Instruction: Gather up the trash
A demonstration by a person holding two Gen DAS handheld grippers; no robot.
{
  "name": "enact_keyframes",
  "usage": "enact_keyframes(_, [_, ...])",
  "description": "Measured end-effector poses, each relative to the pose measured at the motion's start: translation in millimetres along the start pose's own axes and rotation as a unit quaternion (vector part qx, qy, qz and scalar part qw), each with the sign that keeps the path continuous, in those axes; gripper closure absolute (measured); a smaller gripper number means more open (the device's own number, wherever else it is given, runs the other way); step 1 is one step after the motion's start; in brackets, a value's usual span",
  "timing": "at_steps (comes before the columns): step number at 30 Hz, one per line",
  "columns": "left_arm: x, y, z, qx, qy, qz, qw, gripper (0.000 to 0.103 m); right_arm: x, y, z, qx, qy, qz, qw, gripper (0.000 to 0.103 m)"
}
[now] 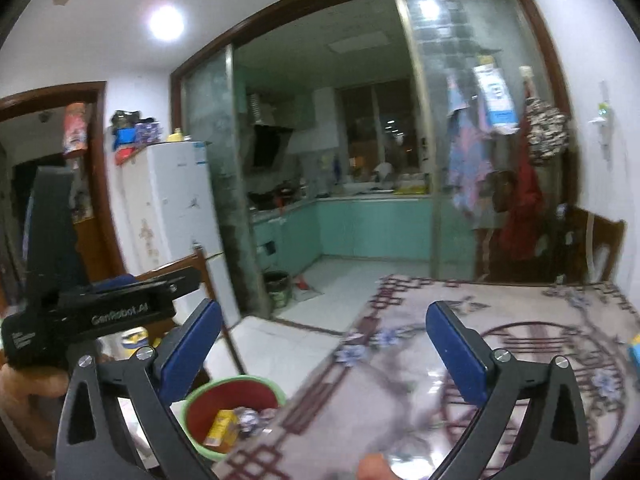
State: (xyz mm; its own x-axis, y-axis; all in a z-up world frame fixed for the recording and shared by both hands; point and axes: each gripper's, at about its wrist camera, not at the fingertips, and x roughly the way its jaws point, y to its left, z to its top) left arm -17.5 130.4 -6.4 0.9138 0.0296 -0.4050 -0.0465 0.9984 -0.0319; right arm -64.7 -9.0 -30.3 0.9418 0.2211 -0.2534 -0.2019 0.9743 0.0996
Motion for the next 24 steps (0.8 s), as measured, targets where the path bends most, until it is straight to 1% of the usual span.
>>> enact_keyframes(2, [-10, -16, 1, 0.015, -0.003, 0.018, 0.9997, 0.0, -7, -18, 0, 0.005, 0.013, -0.018, 1.0, 0.001])
enact_keyframes(3, [-15, -23, 1, 0.017, -0.004, 0.019, 0.9997, 0.0, -11, -28, 1, 0.01, 0.019, -0.027, 0.999, 0.001])
enact_keyframes(5, [-24, -32, 0, 0.01, 0.002, 0.006, 0.9999, 0.0, -19, -47, 0, 0.023, 0.025, -0.046, 0.998, 0.001])
enact_keyframes(7, [-27, -36, 1, 0.002, 0.01, -0.005, 0.9999, 0.0, -32, -65, 1, 0.04, 0.024, -0.051, 0.998, 0.001])
enact_keyframes(9, [-33, -44, 1, 0.0, 0.015, -0.005, 0.9999, 0.0, -44, -81, 4, 0.047, 0.027, -0.057, 0.997, 0.001])
enact_keyframes(12, [-39, -54, -2, 0.002, 0.018, -0.004, 0.9998, 0.0, -59, -92, 8, 0.043, 0.024, -0.068, 0.996, 0.001])
enact_keyframes(17, [-43, -68, -7, -0.001, 0.028, -0.008, 0.9996, 0.0, -73, -103, 13, 0.044, 0.021, -0.069, 0.996, 0.001])
enact_keyframes(24, [-49, -79, -10, 0.005, 0.032, -0.006, 0.9995, 0.0, -82, -113, 11, 0.049, 0.022, -0.073, 0.996, 0.001])
